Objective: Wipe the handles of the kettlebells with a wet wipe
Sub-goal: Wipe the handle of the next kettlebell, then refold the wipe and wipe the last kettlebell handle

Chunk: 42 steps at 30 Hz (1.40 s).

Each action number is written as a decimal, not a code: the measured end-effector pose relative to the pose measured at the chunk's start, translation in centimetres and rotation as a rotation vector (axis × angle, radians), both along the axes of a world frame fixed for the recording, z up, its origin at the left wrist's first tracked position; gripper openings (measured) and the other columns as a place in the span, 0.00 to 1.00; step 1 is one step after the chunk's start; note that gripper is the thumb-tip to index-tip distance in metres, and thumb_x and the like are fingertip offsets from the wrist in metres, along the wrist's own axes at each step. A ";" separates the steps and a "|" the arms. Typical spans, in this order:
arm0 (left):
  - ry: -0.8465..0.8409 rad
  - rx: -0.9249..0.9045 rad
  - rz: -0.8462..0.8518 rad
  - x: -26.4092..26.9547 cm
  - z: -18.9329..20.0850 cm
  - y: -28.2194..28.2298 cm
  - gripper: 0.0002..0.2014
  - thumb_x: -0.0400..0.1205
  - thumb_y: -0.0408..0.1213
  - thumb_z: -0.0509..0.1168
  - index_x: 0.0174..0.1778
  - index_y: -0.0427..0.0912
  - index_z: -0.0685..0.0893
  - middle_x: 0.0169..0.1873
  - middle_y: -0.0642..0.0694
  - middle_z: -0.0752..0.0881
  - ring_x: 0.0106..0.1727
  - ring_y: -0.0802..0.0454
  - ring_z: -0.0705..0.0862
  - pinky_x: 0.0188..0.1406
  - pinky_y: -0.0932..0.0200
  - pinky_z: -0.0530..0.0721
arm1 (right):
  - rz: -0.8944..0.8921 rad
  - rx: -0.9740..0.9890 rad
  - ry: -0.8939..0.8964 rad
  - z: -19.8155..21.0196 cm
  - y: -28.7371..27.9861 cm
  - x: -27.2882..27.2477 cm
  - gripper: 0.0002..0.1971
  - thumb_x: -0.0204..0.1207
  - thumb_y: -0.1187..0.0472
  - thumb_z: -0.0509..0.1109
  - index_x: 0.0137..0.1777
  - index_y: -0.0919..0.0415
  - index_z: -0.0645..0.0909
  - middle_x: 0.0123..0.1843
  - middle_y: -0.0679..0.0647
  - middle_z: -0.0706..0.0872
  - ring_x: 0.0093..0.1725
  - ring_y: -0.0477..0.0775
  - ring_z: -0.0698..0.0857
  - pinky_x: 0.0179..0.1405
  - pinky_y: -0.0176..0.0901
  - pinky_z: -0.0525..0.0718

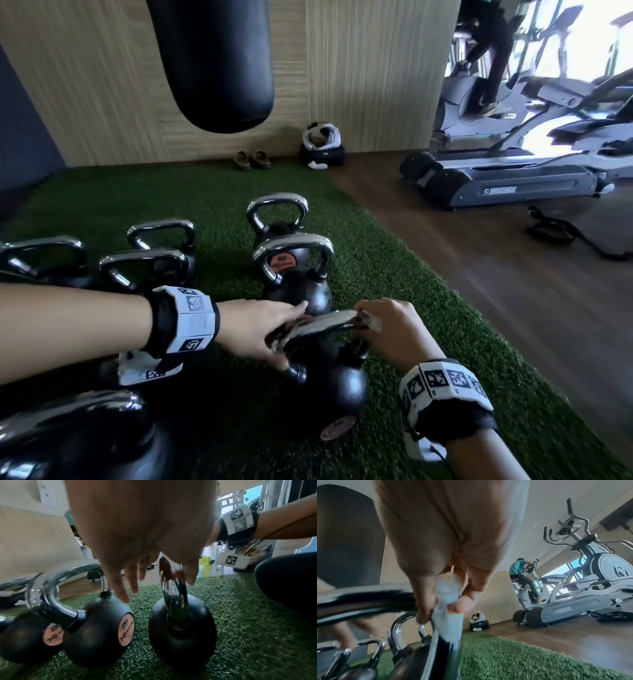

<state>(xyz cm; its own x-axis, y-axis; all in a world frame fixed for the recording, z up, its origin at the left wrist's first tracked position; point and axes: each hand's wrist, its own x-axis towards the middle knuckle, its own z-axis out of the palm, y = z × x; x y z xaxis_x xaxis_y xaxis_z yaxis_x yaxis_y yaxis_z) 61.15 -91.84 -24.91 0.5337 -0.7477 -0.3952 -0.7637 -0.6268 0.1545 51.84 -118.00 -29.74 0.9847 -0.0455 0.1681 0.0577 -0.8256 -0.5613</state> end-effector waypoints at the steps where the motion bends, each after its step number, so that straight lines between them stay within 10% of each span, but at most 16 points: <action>1: -0.008 0.051 0.012 0.5 0.9 0.6 0.55 0.79 0.63 0.73 0.92 0.48 0.45 0.88 0.55 0.62 0.86 0.55 0.66 0.82 0.56 0.69 | 0.020 -0.012 0.067 0.9 -0.3 0.2 0.15 0.74 0.65 0.80 0.58 0.49 0.92 0.49 0.46 0.91 0.47 0.45 0.87 0.40 0.24 0.79; 8: -0.032 -0.049 0.471 7.4 3.4 2.9 0.32 0.79 0.45 0.76 0.81 0.51 0.77 0.69 0.56 0.86 0.66 0.57 0.85 0.63 0.67 0.81 | -0.033 0.037 -0.033 7.3 -0.3 4.6 0.18 0.73 0.66 0.77 0.60 0.48 0.90 0.49 0.46 0.91 0.42 0.36 0.85 0.33 0.21 0.79; 13: -0.058 -0.193 0.854 12.7 -1.3 2.6 0.42 0.73 0.53 0.77 0.82 0.43 0.73 0.75 0.43 0.82 0.74 0.43 0.82 0.70 0.52 0.82 | -0.026 0.053 -0.123 9.0 1.5 10.9 0.16 0.71 0.66 0.77 0.56 0.49 0.92 0.51 0.48 0.88 0.48 0.47 0.85 0.38 0.29 0.76; 17: 0.281 -0.548 1.140 14.8 -6.4 1.6 0.46 0.68 0.52 0.84 0.81 0.45 0.74 0.75 0.44 0.79 0.73 0.46 0.80 0.64 0.51 0.85 | -0.053 0.093 -0.191 8.9 1.6 15.2 0.12 0.68 0.61 0.83 0.50 0.46 0.93 0.48 0.44 0.90 0.47 0.45 0.87 0.40 0.29 0.79; 21: 0.440 -0.890 1.078 16.3 -10.1 -0.3 0.19 0.68 0.45 0.86 0.53 0.50 0.90 0.49 0.56 0.93 0.50 0.62 0.89 0.47 0.65 0.82 | -0.036 0.156 -0.198 8.4 1.4 18.3 0.10 0.67 0.52 0.86 0.46 0.42 0.92 0.42 0.42 0.92 0.37 0.42 0.86 0.35 0.32 0.83; 25: 0.421 -1.180 1.066 16.1 -14.2 -2.8 0.14 0.69 0.41 0.86 0.45 0.52 0.90 0.40 0.56 0.94 0.42 0.65 0.90 0.45 0.74 0.81 | 0.001 0.213 -0.154 8.0 1.3 20.4 0.08 0.66 0.52 0.87 0.42 0.47 0.91 0.38 0.44 0.93 0.37 0.43 0.90 0.36 0.39 0.85; 30: 0.339 -1.224 1.058 15.7 -17.5 -3.8 0.23 0.63 0.48 0.89 0.51 0.55 0.91 0.46 0.64 0.93 0.49 0.72 0.88 0.46 0.80 0.80 | 0.032 0.131 -0.157 6.2 1.6 21.0 0.09 0.68 0.56 0.85 0.41 0.48 0.87 0.39 0.44 0.90 0.36 0.45 0.89 0.28 0.32 0.81; 36: 0.354 -1.381 1.030 15.7 -18.7 -4.3 0.26 0.58 0.56 0.87 0.48 0.52 0.92 0.49 0.61 0.94 0.52 0.67 0.91 0.48 0.78 0.82 | 0.190 0.070 -0.267 3.8 2.4 22.2 0.15 0.74 0.61 0.82 0.59 0.46 0.93 0.48 0.43 0.87 0.44 0.39 0.86 0.42 0.24 0.79; 42: 0.308 -1.486 0.958 15.4 -19.2 -4.6 0.29 0.64 0.51 0.85 0.60 0.49 0.90 0.57 0.62 0.92 0.61 0.67 0.88 0.57 0.78 0.80 | 0.254 -0.092 -0.338 2.4 3.4 22.0 0.06 0.81 0.60 0.75 0.50 0.57 0.95 0.43 0.52 0.85 0.36 0.49 0.85 0.38 0.40 0.83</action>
<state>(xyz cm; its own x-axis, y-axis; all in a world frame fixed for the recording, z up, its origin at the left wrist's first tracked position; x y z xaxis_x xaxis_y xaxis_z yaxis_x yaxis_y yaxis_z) 76.54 -96.44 -44.15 0.9949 -0.0390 0.0925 -0.0928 -0.0059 0.9957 73.82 -114.63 -27.32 0.8515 0.2212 0.4753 0.4335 -0.8071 -0.4009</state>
